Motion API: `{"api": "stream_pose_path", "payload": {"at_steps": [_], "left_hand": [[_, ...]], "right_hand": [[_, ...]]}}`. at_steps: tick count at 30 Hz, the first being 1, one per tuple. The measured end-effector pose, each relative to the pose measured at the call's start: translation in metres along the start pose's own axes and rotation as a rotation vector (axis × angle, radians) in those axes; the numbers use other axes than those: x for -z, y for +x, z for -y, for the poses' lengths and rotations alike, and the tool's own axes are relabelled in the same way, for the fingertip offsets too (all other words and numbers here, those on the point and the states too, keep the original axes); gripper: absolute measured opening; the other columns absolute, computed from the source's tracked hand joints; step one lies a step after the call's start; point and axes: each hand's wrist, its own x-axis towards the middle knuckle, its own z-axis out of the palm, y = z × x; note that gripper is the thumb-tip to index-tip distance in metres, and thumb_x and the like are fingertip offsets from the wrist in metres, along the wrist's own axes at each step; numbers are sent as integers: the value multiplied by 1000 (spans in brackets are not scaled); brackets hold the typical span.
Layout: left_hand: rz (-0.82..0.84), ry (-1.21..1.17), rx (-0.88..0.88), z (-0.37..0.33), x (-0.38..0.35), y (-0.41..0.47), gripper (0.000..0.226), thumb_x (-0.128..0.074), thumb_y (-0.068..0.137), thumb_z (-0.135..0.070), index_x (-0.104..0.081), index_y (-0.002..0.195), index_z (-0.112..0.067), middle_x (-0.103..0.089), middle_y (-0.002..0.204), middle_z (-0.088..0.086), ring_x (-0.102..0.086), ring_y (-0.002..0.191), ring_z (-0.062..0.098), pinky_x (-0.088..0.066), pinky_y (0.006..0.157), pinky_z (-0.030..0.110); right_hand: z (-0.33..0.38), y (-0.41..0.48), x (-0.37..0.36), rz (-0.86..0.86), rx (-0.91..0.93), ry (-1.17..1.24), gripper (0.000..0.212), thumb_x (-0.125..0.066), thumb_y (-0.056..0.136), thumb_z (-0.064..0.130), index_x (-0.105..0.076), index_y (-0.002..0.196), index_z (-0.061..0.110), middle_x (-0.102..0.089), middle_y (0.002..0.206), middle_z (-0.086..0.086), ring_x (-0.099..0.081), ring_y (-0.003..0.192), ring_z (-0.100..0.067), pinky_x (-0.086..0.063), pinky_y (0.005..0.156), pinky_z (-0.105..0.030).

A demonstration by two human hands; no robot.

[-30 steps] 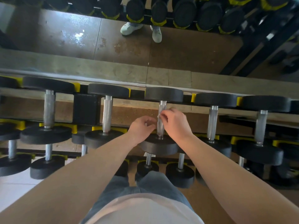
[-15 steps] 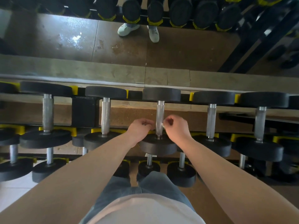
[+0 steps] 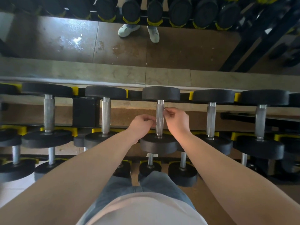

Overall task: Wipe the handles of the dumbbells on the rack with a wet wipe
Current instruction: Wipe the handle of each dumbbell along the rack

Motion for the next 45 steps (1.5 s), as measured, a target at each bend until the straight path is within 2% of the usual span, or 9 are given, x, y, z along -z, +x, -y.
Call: {"api": "stream_pose_path", "payload": {"at_steps": [9, 13, 18, 24, 29, 33, 36, 42, 45], "left_hand": [[16, 35, 0, 5, -2, 0, 22, -54, 103, -24, -70, 116, -32, -65, 129, -1, -59, 119, 22, -51, 106, 47], [18, 53, -11, 4, -3, 0, 14, -58, 100, -28, -67, 107, -35, -67, 122, -2, -61, 115, 22, -53, 102, 48], [-24, 22, -87, 5, -7, 0, 13, -64, 98, -31, -68, 109, -27, -68, 112, -7, -60, 112, 13, -44, 94, 32], [-50, -93, -174, 1, 2, -5, 19, -71, 95, -39, -72, 109, -27, -71, 108, -11, -61, 108, 6, -46, 103, 36], [-157, -163, -106, -14, 6, 7, 15, -73, 95, -33, -73, 107, -26, -68, 109, -9, -58, 118, 13, -42, 108, 38], [-254, -254, -20, -32, 3, 24, 14, -75, 92, -40, -72, 102, -30, -67, 109, -5, -62, 116, 24, -52, 94, 35], [-209, -140, -41, -30, -6, 25, 24, -76, 91, -38, -74, 110, -24, -62, 97, -12, -58, 101, 14, -44, 83, 29], [-49, 384, -181, 5, -13, 6, 8, -75, 91, -38, -73, 95, -31, -69, 99, -14, -64, 93, 4, -49, 83, 21], [-98, 289, -141, 13, -19, 1, 7, -76, 90, -39, -71, 89, -33, -71, 100, -13, -64, 92, 3, -50, 81, 22]], "right_hand": [[-25, -15, 15, 485, -92, -281, 7, -73, 92, 28, -68, 96, 26, -68, 95, 9, -64, 89, -5, -50, 75, -23], [-26, -18, 12, 377, -8, -236, 6, -73, 93, 25, -68, 97, 26, -66, 94, 13, -61, 89, -1, -46, 79, -21], [-17, -12, 9, 181, -7, 37, 8, -72, 93, 24, -69, 98, 29, -69, 97, 13, -65, 91, -1, -49, 79, -18], [-1, -13, 5, 230, -87, 383, 11, -71, 94, 15, -73, 104, 20, -75, 92, 4, -72, 81, -12, -61, 74, -26], [-1, -3, 5, 208, -97, 306, 22, -63, 98, 10, -74, 102, 27, -73, 98, 6, -68, 85, -8, -58, 78, -25], [-3, 7, 8, 98, -206, 330, 21, -59, 100, 10, -71, 96, 27, -72, 99, 2, -68, 84, -13, -59, 83, -32], [-8, 8, 8, 136, -205, 254, 24, -59, 100, 13, -70, 91, 32, -72, 100, 4, -68, 84, -13, -60, 88, -38], [-18, 3, 8, 204, -173, 132, 24, -53, 102, 15, -69, 100, 33, -70, 109, 6, -67, 96, -14, -58, 94, -41], [-23, 1, 8, 223, -150, 102, 25, -54, 102, 15, -68, 99, 36, -69, 110, 9, -64, 104, -12, -53, 101, -40]]}}
